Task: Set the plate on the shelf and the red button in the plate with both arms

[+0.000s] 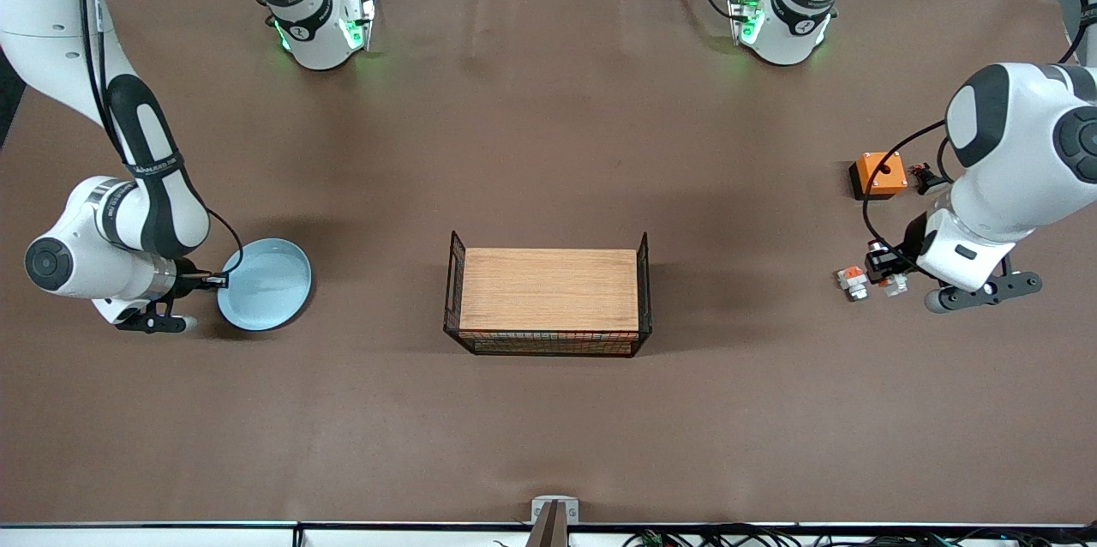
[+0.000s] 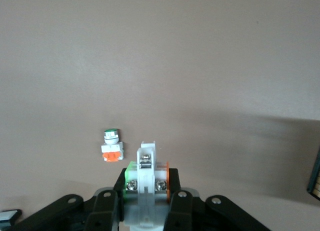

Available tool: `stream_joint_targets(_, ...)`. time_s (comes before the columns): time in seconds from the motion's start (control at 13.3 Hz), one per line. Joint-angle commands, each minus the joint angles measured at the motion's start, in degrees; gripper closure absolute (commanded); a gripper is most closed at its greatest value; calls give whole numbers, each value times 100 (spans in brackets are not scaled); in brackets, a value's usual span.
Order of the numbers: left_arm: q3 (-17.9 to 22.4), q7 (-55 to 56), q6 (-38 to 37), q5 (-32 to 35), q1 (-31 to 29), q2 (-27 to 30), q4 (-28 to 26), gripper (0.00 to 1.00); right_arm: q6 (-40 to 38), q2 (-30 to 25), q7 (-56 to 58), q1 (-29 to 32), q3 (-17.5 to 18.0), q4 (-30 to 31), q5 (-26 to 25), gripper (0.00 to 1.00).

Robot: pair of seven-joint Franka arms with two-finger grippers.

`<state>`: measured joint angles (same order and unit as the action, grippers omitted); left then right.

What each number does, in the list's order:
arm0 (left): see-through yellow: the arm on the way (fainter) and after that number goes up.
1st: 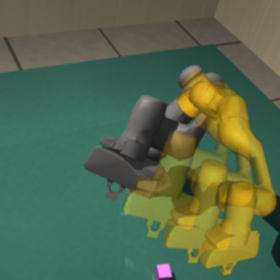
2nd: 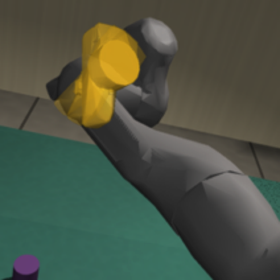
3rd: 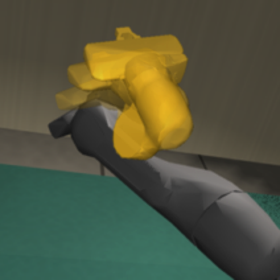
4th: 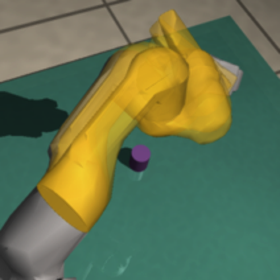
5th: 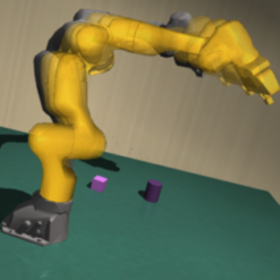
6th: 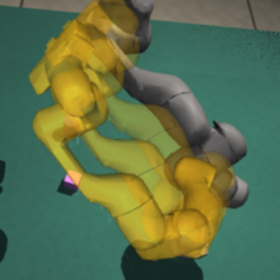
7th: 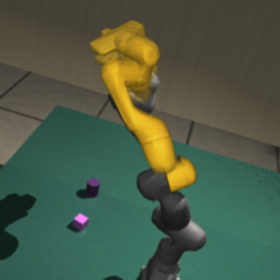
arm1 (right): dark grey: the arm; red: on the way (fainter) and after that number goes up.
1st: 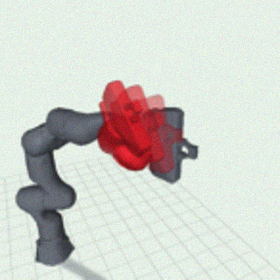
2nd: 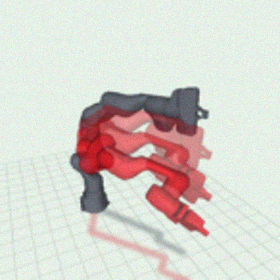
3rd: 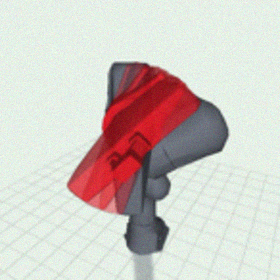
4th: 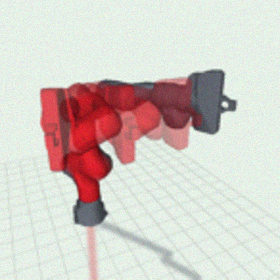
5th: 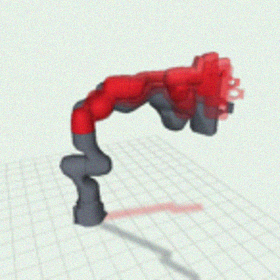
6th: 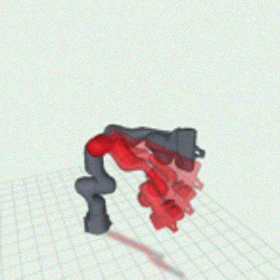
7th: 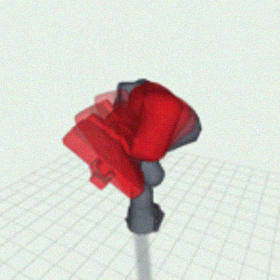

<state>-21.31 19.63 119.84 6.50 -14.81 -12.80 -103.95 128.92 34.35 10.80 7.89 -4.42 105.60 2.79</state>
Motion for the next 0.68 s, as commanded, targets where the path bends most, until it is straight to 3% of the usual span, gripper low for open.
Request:
stream_joint_targets(0.0,-92,85,-66,0,-57,199,-116,100,36,-95,45,2,46,5,73,100)
stream_joint_targets(0.6,-198,85,-339,-280,-65,401,-107,100,-1613,-1377,-400,-401,46,-180,64,100)
